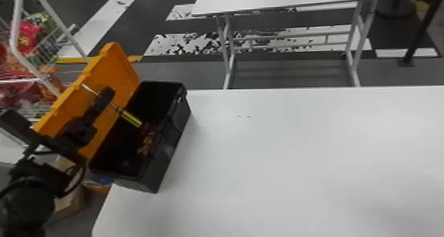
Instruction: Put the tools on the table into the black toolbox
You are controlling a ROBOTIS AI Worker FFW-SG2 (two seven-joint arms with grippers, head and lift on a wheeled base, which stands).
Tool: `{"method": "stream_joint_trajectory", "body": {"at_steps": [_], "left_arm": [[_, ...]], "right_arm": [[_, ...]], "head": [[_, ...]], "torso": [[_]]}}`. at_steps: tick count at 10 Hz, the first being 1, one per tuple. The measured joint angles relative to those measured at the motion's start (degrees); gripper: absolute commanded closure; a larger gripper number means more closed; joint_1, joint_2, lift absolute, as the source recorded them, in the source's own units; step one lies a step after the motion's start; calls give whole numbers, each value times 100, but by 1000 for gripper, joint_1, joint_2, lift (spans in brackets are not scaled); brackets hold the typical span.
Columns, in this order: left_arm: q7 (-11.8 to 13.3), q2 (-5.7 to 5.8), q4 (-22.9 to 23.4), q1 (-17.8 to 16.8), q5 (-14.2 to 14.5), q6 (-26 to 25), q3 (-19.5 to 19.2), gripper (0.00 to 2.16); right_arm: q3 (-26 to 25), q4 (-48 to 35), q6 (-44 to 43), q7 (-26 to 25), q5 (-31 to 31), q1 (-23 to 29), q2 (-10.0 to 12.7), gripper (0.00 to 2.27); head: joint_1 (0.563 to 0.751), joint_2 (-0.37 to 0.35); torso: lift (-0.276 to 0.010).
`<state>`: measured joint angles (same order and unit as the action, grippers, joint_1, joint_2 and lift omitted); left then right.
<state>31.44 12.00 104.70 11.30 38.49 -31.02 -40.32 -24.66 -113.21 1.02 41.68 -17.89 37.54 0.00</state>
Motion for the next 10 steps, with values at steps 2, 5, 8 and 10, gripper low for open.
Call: {"method": "stream_joint_trajectory", "body": {"at_steps": [2, 5, 8, 10], "left_arm": [[-58, -71, -103, -1, -55, 155, 189, -1], [-40, -413, 136, 624, -289, 1415, 614, 33], [-1013, -645, 595, 1829, -1069, 4231, 1627, 36], [-1366, -703, 613, 2245, -1591, 4901, 2111, 63]], "right_arm": [[-109, 36, -64, 53, -121, 51, 0, 107], [-148, 48, -195, 132, -226, 112, 0, 107], [-188, 36, -414, 199, -373, 166, 0, 107], [-117, 107, -674, 113, -347, 224, 0, 107]], "head": [[695, 220], [695, 178], [695, 135], [695, 94]], "torso": [[-75], [-75], [-75], [-75]]}}
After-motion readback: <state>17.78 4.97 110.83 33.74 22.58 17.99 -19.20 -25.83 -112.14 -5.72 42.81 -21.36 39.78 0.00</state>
